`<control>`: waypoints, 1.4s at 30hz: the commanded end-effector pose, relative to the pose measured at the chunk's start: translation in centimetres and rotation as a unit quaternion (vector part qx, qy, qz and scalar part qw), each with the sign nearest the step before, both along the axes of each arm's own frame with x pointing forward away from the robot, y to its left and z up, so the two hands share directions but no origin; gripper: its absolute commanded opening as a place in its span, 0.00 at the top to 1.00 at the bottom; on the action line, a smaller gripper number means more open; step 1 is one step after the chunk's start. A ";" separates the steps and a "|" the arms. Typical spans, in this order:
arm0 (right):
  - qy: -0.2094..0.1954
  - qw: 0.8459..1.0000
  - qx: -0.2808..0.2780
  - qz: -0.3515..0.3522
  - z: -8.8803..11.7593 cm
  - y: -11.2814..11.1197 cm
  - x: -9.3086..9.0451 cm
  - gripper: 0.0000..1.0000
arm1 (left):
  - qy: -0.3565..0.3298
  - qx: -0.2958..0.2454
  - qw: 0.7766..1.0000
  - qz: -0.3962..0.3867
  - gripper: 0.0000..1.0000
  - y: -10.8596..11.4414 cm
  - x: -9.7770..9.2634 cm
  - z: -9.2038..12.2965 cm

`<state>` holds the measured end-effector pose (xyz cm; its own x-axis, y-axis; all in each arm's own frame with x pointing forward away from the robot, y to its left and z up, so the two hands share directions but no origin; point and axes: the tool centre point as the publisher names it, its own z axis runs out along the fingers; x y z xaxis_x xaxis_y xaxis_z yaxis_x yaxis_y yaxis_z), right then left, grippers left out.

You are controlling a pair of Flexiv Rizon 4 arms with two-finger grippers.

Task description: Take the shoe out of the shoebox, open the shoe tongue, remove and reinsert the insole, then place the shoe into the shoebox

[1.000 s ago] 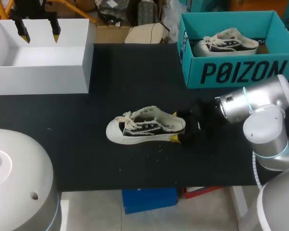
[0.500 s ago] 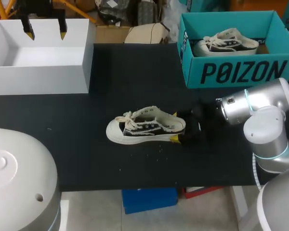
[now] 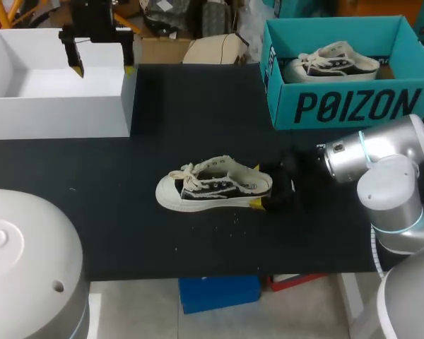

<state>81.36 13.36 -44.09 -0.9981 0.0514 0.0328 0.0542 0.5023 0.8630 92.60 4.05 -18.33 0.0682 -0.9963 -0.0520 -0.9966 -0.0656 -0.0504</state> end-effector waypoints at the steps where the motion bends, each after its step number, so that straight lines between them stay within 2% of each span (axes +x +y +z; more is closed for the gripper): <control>1: 0.000 1.000 -0.001 -0.001 -0.4 0.1 -0.1 1.00 | -0.042 -0.011 0.999 -0.020 0.00 -1.7 -3.0 -0.1; 17: 0.000 1.000 -0.001 -0.001 -0.4 0.1 -0.1 1.00 | -0.042 -0.011 0.999 -0.020 0.00 -1.7 -3.0 -0.1; 19: 0.000 1.000 -0.001 -0.001 -0.4 0.1 -0.1 1.00 | -0.050 0.022 0.998 -0.012 0.00 -2.3 -2.7 -0.3; 23: 0.000 1.000 -0.001 -0.001 -0.4 0.1 -0.1 1.00 | -0.048 0.041 0.998 -0.020 0.00 -5.2 -3.5 -1.4; 30: 0.000 1.000 -0.001 -0.001 -0.4 0.1 -0.1 1.00 | -0.012 0.037 0.999 -0.028 0.00 -10.3 -6.2 -3.9; 42: 0.000 1.000 -0.001 -0.001 -0.4 0.1 -0.1 1.00 | 0.035 0.058 0.997 -0.040 0.00 -17.3 -8.5 -8.0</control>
<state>81.39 13.40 -44.04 -0.9982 0.0508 0.0326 0.0538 0.5033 0.8624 83.46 -10.01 -24.88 -0.0200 -0.9946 -0.1022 -0.9998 0.0205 -0.0045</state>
